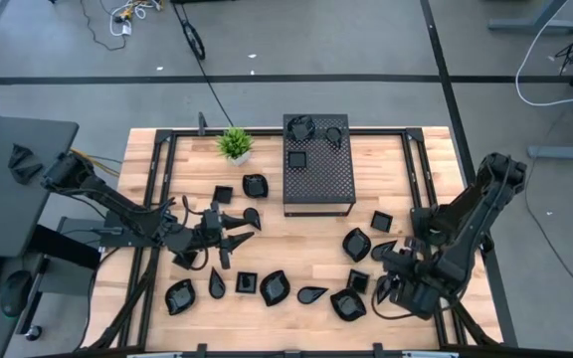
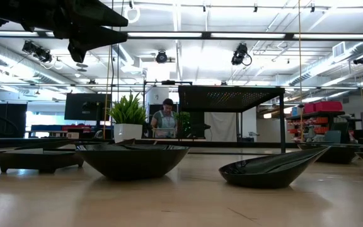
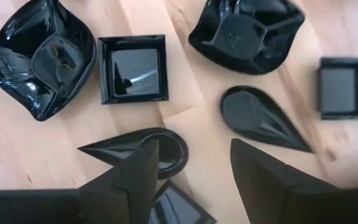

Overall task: Pick & Place Mini shaped plates
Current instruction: Stack the leaf shaped plate on top of the leaf shaped plate on the shelf

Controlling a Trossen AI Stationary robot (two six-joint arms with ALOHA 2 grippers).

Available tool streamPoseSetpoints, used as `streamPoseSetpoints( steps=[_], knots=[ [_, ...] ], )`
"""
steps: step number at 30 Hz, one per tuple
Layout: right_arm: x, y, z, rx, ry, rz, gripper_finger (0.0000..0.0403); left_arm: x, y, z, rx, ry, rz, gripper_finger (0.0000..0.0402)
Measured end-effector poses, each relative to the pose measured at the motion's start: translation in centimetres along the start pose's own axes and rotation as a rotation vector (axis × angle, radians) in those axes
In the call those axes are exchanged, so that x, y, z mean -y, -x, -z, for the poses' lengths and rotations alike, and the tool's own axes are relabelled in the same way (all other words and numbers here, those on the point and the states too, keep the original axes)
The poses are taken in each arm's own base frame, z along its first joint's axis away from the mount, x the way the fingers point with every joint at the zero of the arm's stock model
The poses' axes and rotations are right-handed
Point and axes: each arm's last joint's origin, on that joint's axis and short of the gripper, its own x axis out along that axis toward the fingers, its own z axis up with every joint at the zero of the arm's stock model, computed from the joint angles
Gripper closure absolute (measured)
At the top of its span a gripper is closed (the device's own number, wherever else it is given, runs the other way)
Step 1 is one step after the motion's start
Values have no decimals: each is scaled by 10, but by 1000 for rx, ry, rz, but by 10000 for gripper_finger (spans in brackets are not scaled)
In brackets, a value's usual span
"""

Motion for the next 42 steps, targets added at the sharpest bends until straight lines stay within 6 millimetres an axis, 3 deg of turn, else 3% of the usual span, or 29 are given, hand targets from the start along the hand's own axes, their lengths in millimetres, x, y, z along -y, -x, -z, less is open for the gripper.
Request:
streamPoseSetpoints(
  steps=[14, 23, 35, 42],
  knots=[
    [-6, -42, 14, 108, -75, -187, 199, 0, 0, 0, 0, 0, 0, 225],
    [-4, -66, -5, 197, -137, -291, 199, -1, -1, 0, 1, 1, -4, 225],
    [-4, -70, -15, 156, -62, -334, 199, -4, -3, -1, 5, 6, -18, 225],
    [-15, -54, -27, 233, -36, -368, 199, -4, -3, -1, 5, 5, -17, 225]
  ],
)
